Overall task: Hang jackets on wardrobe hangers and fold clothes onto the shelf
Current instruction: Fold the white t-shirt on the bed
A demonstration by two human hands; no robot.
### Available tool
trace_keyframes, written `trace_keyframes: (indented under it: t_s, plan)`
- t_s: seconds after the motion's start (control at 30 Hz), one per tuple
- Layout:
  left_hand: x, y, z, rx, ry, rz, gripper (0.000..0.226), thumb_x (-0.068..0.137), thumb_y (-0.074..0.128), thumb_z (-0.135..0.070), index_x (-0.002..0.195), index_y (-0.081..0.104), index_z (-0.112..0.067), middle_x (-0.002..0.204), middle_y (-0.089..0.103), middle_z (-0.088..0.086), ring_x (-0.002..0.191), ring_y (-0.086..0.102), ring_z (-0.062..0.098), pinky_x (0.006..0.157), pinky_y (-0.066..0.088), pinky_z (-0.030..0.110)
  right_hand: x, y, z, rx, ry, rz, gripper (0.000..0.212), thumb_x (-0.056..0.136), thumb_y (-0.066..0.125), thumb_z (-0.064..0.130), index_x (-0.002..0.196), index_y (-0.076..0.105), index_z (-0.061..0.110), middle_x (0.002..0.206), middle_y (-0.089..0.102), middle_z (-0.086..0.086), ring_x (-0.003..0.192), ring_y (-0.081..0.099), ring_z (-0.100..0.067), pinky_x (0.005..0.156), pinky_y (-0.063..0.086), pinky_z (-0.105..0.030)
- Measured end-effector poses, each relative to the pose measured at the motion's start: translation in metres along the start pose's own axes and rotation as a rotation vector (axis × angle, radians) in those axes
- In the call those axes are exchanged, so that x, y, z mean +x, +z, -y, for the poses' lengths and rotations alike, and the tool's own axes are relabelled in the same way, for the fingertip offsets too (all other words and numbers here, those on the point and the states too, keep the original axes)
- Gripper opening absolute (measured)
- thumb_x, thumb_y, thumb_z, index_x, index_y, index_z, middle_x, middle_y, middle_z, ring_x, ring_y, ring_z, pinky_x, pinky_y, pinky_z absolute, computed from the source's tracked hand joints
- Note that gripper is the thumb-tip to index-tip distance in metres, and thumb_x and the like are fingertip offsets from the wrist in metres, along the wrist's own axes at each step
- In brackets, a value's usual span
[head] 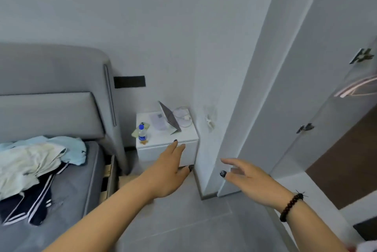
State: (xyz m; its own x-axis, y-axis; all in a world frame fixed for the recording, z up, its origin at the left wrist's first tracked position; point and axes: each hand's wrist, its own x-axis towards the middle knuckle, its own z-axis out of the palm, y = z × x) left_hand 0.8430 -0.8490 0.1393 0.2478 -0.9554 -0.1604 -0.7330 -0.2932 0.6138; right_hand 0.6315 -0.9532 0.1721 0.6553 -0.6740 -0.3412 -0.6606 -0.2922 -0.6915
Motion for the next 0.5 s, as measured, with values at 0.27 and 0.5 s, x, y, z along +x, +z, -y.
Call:
trace_keyframes:
  t_s: [0.27,0.5]
  plan:
    - [-0.023,-0.074,0.151,-0.142,-0.195,-0.053,0.067,0.099,0.047,-0.039,0.154,0.014,-0.019,0.162,0.008,-0.003,0.148,0.006,0.009,0.118,0.01,0.023,0.11,0.101,0.108,-0.061,-0.09,0.144,0.038,0.1,0.04,0.038,0.135,0.05,0.027,0.137,0.047,0.009,0.121,0.045,-0.003,0.085,0.038,-0.009]
    - [-0.046,-0.135,0.266,-0.177,-0.325,-0.092,0.065,0.1,0.046,-0.034,0.154,0.013,-0.017,0.162,0.009,-0.001,0.148,0.007,0.01,0.115,0.009,0.02,0.189,0.199,0.2,-0.116,-0.206,0.249,0.035,0.1,0.041,0.032,0.133,0.05,0.028,0.132,0.047,0.012,0.115,0.044,0.0,0.094,0.031,-0.013]
